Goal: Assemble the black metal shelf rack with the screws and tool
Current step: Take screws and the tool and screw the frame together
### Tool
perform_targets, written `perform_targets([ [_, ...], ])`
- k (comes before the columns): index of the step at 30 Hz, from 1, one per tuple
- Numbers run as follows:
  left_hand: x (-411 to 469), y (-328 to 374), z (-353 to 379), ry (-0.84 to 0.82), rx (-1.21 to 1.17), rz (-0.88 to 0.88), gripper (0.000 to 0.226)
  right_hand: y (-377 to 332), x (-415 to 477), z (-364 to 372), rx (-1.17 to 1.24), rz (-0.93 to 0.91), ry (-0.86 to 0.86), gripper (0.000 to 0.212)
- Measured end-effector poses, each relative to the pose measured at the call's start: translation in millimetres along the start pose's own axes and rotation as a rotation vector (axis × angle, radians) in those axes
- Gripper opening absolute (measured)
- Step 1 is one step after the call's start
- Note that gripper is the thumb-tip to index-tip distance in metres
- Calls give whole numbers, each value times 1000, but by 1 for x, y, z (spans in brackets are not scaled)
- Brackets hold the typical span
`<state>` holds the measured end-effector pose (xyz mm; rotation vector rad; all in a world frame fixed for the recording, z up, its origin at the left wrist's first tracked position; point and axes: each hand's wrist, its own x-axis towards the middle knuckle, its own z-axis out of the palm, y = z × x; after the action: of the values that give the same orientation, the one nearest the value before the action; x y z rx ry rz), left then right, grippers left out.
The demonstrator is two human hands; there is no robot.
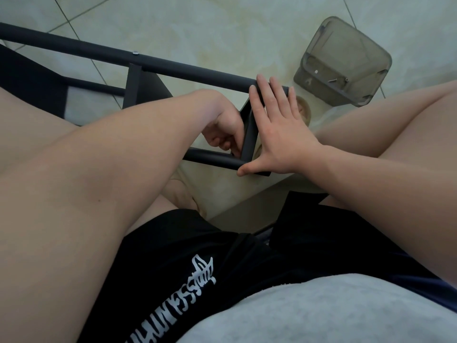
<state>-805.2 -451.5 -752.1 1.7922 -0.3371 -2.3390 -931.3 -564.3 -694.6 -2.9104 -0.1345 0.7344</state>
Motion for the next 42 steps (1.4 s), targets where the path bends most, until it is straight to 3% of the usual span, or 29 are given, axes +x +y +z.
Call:
perform_targets([
  [42,3,-9,0,9,-70,30,12,-1,0,-2,-2,3,-9,158],
])
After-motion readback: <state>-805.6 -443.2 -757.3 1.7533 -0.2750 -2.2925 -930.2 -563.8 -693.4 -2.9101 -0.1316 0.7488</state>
